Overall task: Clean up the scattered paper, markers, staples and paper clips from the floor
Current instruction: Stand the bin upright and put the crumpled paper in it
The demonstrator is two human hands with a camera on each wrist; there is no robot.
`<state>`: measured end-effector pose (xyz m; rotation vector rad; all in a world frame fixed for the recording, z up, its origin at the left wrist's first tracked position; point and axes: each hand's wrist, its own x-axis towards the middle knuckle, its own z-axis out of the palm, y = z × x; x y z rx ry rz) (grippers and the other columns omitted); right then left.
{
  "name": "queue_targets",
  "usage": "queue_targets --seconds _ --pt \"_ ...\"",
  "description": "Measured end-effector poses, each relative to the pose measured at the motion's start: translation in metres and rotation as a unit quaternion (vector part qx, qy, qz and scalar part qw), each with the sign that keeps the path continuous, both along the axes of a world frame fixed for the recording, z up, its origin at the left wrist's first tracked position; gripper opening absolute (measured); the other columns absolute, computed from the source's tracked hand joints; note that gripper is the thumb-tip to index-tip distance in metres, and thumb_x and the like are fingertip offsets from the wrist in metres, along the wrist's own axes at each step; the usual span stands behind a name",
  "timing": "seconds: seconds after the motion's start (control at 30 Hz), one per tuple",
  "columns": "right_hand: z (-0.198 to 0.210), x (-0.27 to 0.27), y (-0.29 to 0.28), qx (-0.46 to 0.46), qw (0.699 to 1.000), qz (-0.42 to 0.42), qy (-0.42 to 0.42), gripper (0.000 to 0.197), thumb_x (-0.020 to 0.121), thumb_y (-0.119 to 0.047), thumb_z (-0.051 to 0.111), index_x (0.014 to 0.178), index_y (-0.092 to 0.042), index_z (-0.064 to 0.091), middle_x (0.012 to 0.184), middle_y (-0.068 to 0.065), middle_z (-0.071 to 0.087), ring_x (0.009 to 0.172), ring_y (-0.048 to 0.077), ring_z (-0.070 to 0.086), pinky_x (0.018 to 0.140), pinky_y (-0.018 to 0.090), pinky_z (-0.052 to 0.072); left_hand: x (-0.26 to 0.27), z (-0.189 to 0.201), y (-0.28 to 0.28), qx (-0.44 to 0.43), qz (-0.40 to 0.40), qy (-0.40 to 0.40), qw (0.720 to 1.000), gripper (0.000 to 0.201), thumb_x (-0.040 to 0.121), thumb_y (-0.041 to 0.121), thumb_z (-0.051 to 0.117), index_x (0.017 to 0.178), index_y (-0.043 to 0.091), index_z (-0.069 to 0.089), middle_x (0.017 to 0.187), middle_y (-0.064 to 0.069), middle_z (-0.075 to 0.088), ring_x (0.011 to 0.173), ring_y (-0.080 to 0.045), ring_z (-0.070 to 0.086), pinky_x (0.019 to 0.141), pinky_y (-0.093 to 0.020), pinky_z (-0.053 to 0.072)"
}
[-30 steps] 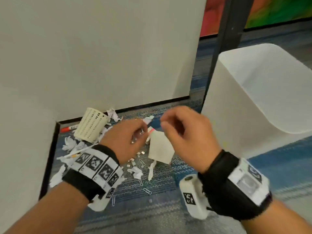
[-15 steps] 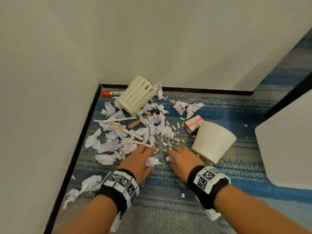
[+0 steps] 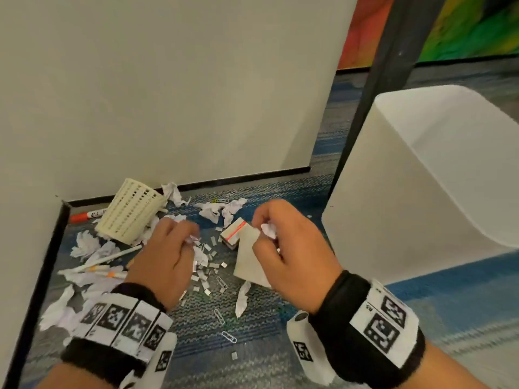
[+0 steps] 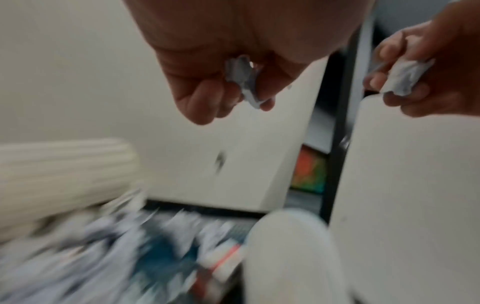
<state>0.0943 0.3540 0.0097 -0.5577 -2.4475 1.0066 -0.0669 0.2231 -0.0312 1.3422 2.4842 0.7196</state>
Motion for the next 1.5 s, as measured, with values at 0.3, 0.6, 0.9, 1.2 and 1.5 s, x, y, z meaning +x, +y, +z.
queue_targets --seconds 0.3,0.6,0.9,1.2,1.5 --pt "0.113 0.092 0.053 0.146 0.940 -0.261 0.167 0.011 0.085 -0.025 0.034 0.090 -0.019 0.042 0.088 0.000 0.040 0.085 0.020 0.042 0.074 0.038 0.034 0.095 0.129 0.135 0.282 -0.138 0.060 0.948 0.031 0.095 0.025 0.030 0.111 0.027 0.056 0.108 0.002 0.053 0.101 -0.017 0.048 0.086 -0.025 0.031" --pt "0.085 0.139 0.086 0.132 0.904 -0.402 -0.054 0.034 0.084 -0.043 0.040 0.115 -0.029 0.044 0.104 -0.011 0.042 0.104 0.015 0.037 0.086 0.032 0.020 0.159 0.132 0.197 0.233 -0.253 0.011 0.939 0.034 0.093 0.034 0.042 0.125 0.040 0.049 0.117 0.022 0.056 0.115 -0.011 0.045 0.100 -0.039 0.030" --pt "0.073 0.103 0.049 0.170 0.954 -0.207 0.137 0.005 0.082 -0.010 0.054 0.085 -0.012 0.058 0.077 -0.010 0.043 0.071 0.009 0.040 0.068 0.021 0.032 0.098 0.067 0.134 0.190 -0.141 -0.014 0.972 0.006 0.085 0.026 0.050 0.081 0.029 0.054 0.067 0.005 0.057 0.067 -0.011 0.050 0.062 -0.021 0.040" --pt "-0.021 0.003 -0.008 0.007 0.997 0.015 -0.075 0.016 0.088 -0.019 0.046 0.101 -0.021 0.056 0.095 -0.003 0.052 0.086 0.018 0.051 0.074 0.028 0.040 -0.013 -0.029 -0.014 -0.235 0.042 0.027 0.971 0.006 0.089 0.032 0.048 0.094 0.031 0.052 0.077 0.005 0.058 0.074 -0.018 0.056 0.072 -0.036 0.050" --pt "-0.130 -0.107 -0.079 0.027 0.904 0.241 -0.352 0.057 0.090 -0.009 0.044 0.143 -0.018 0.026 0.147 0.011 0.026 0.134 0.033 0.029 0.107 0.043 0.035 -0.048 -0.073 -0.128 -0.304 0.175 -0.022 0.936 0.038 0.088 0.022 0.054 0.123 0.023 0.041 0.133 -0.005 0.032 0.115 -0.026 0.047 0.096 -0.039 0.044"
